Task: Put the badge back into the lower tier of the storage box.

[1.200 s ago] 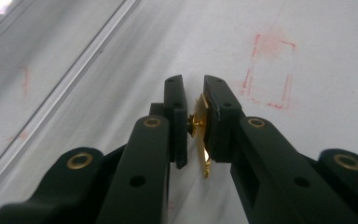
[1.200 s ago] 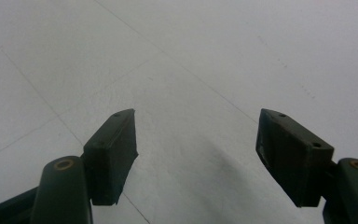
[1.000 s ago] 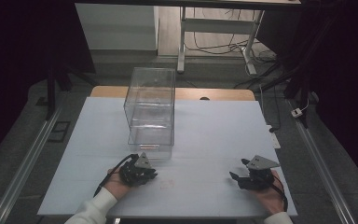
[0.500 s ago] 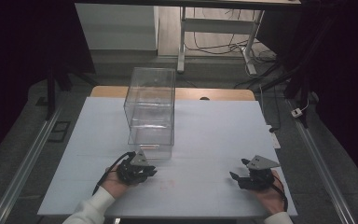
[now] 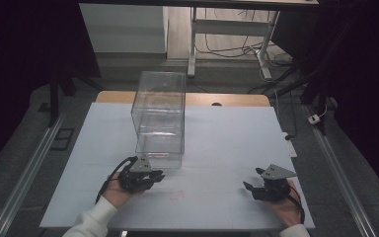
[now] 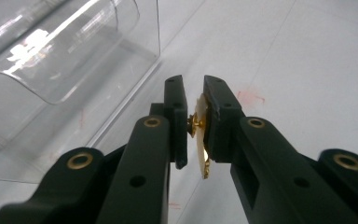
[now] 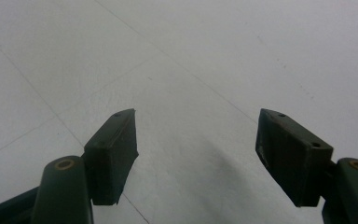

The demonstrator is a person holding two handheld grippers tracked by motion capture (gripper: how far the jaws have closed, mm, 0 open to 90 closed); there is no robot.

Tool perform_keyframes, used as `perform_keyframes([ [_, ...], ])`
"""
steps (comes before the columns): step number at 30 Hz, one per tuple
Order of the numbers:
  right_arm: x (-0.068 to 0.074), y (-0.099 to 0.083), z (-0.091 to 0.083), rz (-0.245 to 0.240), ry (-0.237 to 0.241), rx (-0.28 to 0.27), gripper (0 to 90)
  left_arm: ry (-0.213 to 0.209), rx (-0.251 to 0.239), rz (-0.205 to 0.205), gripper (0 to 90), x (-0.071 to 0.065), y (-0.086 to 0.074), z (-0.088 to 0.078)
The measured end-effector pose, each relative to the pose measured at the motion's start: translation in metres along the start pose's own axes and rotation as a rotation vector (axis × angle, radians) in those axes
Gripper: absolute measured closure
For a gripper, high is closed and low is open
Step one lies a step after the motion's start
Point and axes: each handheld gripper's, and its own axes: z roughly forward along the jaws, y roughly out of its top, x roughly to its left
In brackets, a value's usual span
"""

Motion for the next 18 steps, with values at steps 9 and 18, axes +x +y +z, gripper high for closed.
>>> perform_keyframes([
  [9, 0.000, 0.000, 0.000, 0.001, -0.001, -0.001, 29.3, 0.008, -0.052, -0.008, 80.2, 0.001, 0.005, -0.014],
  [18, 0.000, 0.000, 0.000, 0.001, -0.004, -0.002, 29.4, 0.028, -0.114, -0.028, 80.2, 0.005, 0.009, -0.032],
])
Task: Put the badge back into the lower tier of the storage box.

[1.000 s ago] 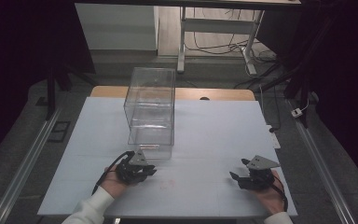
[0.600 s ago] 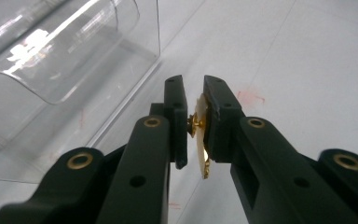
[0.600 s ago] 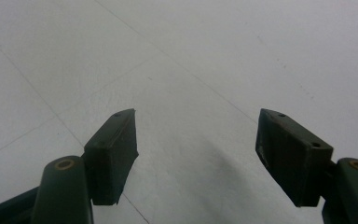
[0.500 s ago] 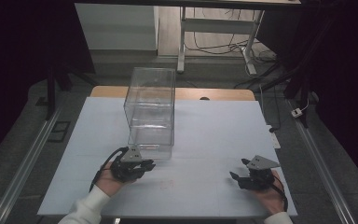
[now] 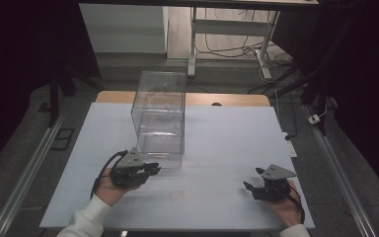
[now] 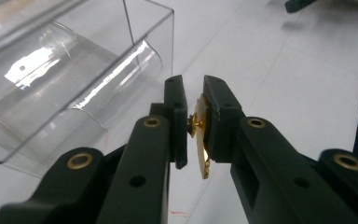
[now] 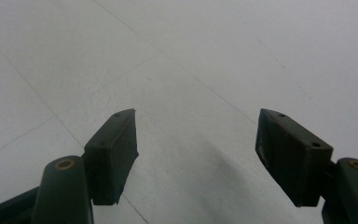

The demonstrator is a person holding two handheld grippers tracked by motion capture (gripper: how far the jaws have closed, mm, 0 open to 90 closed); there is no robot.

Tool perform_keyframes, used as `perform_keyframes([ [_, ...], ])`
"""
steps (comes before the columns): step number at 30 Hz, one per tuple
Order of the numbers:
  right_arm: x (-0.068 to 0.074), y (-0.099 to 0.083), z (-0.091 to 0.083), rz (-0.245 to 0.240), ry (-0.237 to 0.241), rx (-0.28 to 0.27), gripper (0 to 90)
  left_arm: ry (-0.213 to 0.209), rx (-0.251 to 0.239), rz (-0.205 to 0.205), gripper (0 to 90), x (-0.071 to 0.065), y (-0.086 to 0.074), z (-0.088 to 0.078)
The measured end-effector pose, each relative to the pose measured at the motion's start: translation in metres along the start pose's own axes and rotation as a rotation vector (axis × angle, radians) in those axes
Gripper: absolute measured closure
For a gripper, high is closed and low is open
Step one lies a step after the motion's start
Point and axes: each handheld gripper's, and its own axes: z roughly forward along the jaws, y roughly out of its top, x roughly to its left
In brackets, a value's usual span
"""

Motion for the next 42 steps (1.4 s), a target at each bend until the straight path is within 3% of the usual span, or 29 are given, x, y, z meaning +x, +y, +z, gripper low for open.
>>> perform_keyframes([
  [18, 0.000, 0.000, 0.000, -0.004, -0.005, 0.002, 29.6, 0.033, -0.055, -0.018, 80.1, 0.007, 0.004, -0.017],
  [42, 0.000, 0.001, -0.001, -0.005, -0.007, -0.005, 30.3, 0.078, -0.071, -0.025, 80.0, 0.023, 0.037, -0.003],
])
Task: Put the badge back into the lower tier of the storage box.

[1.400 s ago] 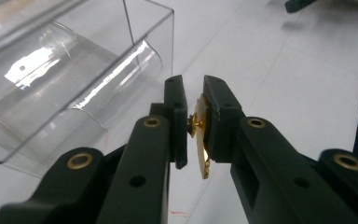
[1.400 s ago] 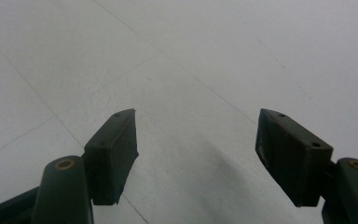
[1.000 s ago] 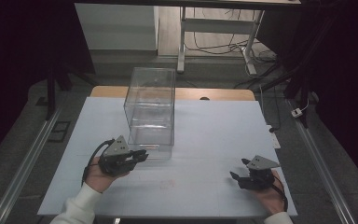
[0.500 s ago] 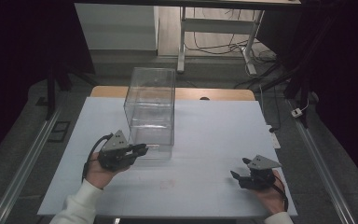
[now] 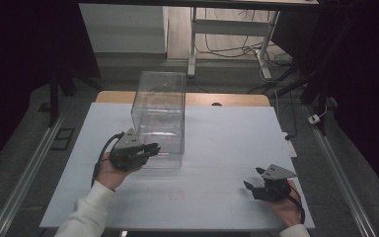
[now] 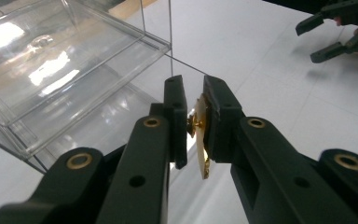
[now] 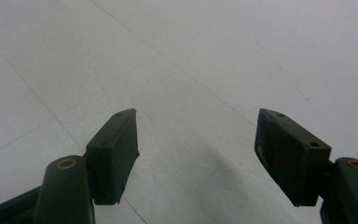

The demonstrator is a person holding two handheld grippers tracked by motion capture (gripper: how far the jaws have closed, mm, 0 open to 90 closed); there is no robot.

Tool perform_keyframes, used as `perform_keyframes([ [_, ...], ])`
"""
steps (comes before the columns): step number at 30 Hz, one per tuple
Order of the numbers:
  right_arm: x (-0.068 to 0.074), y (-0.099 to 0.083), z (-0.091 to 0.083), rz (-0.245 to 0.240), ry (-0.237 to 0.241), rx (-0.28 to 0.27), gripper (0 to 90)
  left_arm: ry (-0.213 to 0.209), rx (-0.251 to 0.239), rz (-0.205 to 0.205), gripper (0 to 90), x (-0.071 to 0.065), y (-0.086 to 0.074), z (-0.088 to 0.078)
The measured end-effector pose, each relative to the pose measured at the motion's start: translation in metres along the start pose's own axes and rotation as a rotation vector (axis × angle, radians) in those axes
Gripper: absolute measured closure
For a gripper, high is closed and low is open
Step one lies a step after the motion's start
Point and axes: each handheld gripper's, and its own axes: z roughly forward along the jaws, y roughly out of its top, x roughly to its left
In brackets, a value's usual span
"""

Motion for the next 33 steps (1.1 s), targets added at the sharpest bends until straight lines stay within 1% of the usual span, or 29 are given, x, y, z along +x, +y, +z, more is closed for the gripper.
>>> perform_keyframes([
  [6, 0.000, 0.000, 0.000, 0.010, 0.001, 0.001, 30.3, 0.014, 0.009, -0.001, 80.0, 0.004, 0.004, 0.005],
  [9, 0.000, 0.000, 0.000, -0.001, 0.001, 0.003, 30.6, 0.023, 0.013, -0.003, 80.0, 0.007, 0.005, 0.008],
  [10, 0.001, 0.000, 0.000, -0.002, -0.005, 0.003, 30.7, 0.026, 0.017, -0.005, 80.0, 0.008, 0.006, 0.010],
  [14, 0.000, 0.000, 0.000, -0.004, -0.006, 0.004, 30.7, 0.036, 0.031, -0.006, 80.0, 0.012, 0.008, 0.016],
  [15, 0.000, 0.000, 0.000, -0.002, 0.000, 0.003, 30.7, 0.040, 0.036, -0.002, 80.0, 0.012, 0.008, 0.018],
  [19, 0.001, 0.000, 0.001, -0.002, -0.005, 0.006, 30.7, 0.048, 0.051, 0.003, 80.0, 0.015, 0.011, 0.025],
  [21, 0.001, 0.000, 0.001, -0.004, -0.001, 0.005, 30.8, 0.050, 0.055, 0.001, 80.0, 0.016, 0.011, 0.028],
  [24, 0.000, -0.001, 0.001, -0.007, -0.008, 0.007, 30.8, 0.055, 0.065, -0.003, 79.9, 0.019, 0.011, 0.032],
  [30, 0.000, -0.001, 0.001, -0.005, 0.000, 0.009, 30.9, 0.057, 0.091, -0.016, 79.9, 0.023, 0.009, 0.040],
  [33, 0.000, -0.001, 0.001, -0.006, 0.000, 0.010, 30.9, 0.048, 0.103, -0.008, 79.8, 0.022, 0.009, 0.044],
])
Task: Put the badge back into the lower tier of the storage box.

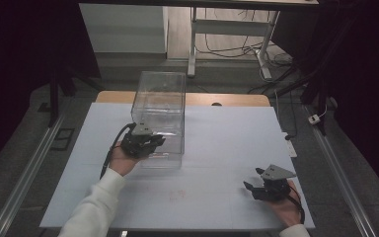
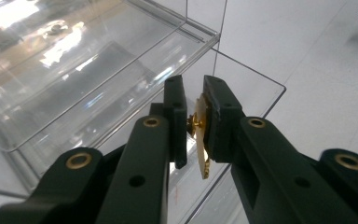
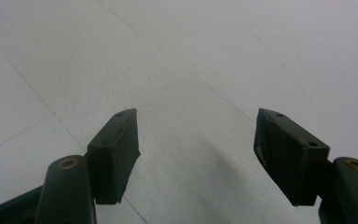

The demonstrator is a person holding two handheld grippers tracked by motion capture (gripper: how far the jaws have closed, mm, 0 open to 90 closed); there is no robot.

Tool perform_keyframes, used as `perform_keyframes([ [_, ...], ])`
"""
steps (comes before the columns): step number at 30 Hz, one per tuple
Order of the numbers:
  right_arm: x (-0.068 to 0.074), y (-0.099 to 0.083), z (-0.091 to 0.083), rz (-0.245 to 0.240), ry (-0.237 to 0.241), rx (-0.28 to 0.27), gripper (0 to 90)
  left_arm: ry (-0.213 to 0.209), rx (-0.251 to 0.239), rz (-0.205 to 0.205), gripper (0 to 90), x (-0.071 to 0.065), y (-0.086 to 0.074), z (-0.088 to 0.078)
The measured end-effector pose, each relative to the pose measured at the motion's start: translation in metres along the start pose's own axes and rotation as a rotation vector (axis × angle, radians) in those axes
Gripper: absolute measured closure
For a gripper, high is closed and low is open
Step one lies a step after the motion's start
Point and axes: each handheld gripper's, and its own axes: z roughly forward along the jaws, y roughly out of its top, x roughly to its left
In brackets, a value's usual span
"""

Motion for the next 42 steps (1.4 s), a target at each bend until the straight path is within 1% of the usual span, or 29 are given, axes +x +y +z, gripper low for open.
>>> perform_keyframes([
  [6, 0.000, 0.000, 0.000, 0.000, -0.001, 0.000, 30.9, -0.009, 0.004, 0.002, 79.7, -0.002, 0.001, 0.005],
  [21, 0.000, 0.000, 0.000, 0.000, -0.004, 0.000, 30.9, -0.010, -0.004, -0.011, 78.6, 0.000, -0.001, 0.003],
  [22, 0.000, 0.000, 0.000, 0.000, -0.003, 0.001, 30.9, -0.012, -0.006, -0.013, 77.7, 0.000, -0.001, 0.003],
  [25, 0.000, 0.000, 0.000, 0.003, -0.003, 0.000, 30.9, -0.016, -0.016, -0.027, 70.1, 0.000, -0.001, 0.002],
  [27, 0.000, 0.000, 0.000, 0.003, -0.003, 0.000, 30.8, -0.020, -0.023, -0.026, 67.1, 0.000, 0.000, 0.000],
  [31, 0.000, 0.000, 0.000, -0.002, -0.005, 0.002, 30.8, -0.027, -0.028, -0.024, 62.7, -0.002, 0.000, -0.002],
  [37, 0.000, 0.000, 0.000, 0.000, -0.004, 0.000, 30.8, -0.040, -0.038, -0.020, 58.9, -0.003, 0.000, -0.006],
  [42, 0.000, 0.000, 0.000, 0.001, -0.004, -0.006, 30.8, -0.028, -0.057, -0.013, 51.8, -0.008, -0.002, -0.012],
])
